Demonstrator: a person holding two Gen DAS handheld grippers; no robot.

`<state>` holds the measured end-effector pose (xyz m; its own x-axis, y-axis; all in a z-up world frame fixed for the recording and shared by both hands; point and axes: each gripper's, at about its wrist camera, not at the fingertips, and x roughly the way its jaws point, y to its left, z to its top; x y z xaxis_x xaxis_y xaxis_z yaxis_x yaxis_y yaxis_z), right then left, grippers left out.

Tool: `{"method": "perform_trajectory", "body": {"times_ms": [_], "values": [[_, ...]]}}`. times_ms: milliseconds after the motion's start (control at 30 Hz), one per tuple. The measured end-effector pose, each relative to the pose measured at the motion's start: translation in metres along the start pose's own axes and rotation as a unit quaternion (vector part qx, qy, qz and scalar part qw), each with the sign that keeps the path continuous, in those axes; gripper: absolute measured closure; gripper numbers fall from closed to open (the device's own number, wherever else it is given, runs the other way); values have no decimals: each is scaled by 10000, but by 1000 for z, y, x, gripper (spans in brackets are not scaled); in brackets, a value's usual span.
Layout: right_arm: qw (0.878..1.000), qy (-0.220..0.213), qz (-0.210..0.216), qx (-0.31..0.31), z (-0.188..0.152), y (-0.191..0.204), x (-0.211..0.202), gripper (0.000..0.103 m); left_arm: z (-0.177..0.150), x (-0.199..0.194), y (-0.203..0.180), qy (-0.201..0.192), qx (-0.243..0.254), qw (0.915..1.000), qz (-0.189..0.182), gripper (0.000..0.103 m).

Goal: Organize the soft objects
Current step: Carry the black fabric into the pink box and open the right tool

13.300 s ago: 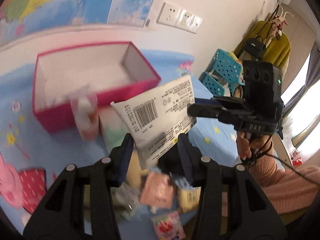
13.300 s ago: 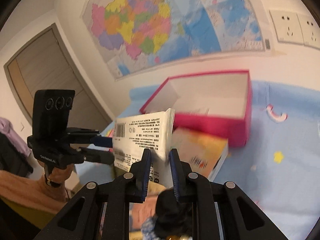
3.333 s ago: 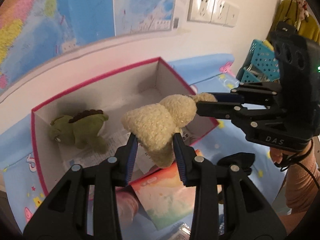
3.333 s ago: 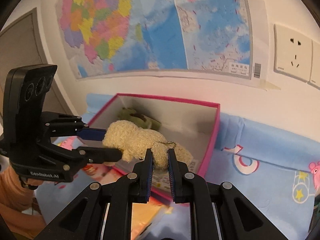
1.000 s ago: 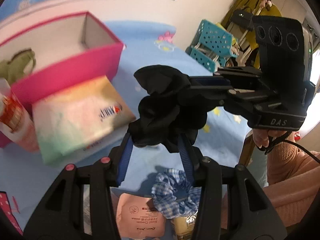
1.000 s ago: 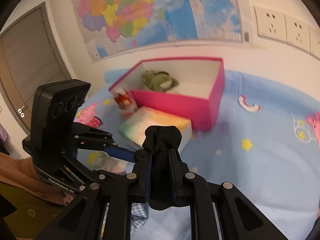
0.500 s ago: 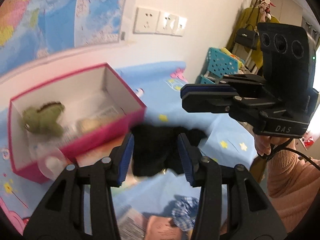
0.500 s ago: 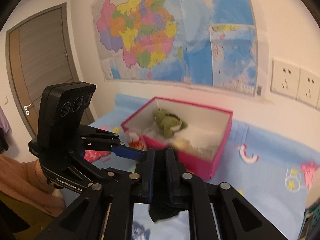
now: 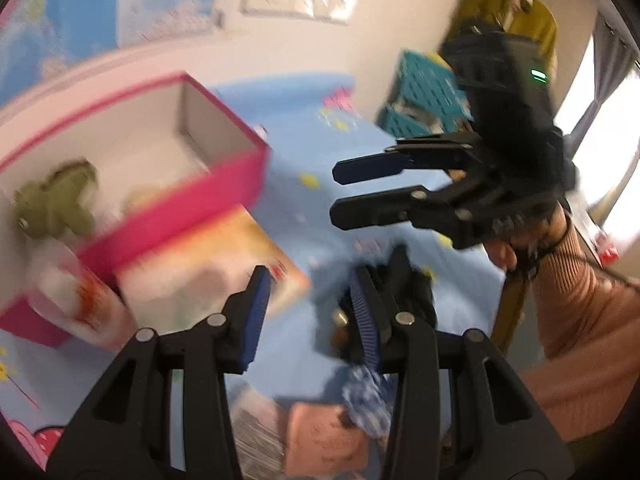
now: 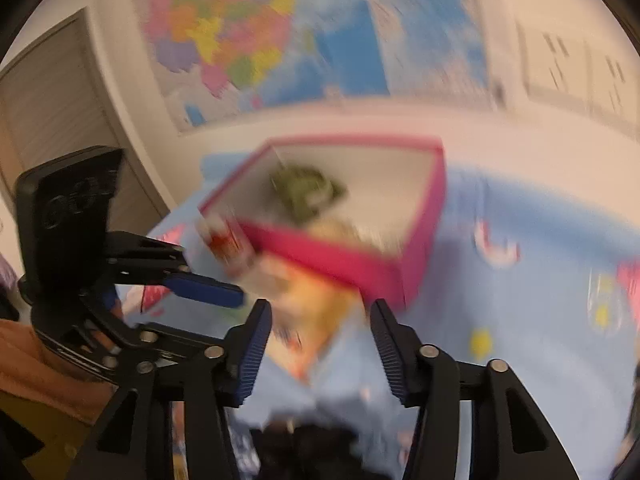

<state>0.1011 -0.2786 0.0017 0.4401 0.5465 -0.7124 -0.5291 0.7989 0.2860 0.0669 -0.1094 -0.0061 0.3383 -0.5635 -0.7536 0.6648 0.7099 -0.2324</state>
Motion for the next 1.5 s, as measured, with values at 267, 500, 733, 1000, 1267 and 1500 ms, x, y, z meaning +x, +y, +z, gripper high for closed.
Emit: {"method": "perform_trajectory", "body": {"times_ms": [267,500,733,1000,1267,1500], "values": [[9955,827,88,457,-63,-15,20,38,-24,40,-13,683,13,9968,-419,59],[9971,693,62,300,-64,-1,18,87,-24,68,-10,1061,-221,9918,-678,58],[9999,-15,84,-132,-26,24,-23,89,-11,47,-14,631,-277,9950,-721,58],[9944,-677,-47,-805,44,43,-42,89,34,-5,-2,-198,-273,9993,-175,58],[9891,-1017,-123,-1062,118,31,-14,89,94,-17,52,-458,-833,9932,669,58],[9915,-802,-234,-1000,154,14,38,89,123,1,90,-281,-1134,9872,1082,58]]}}
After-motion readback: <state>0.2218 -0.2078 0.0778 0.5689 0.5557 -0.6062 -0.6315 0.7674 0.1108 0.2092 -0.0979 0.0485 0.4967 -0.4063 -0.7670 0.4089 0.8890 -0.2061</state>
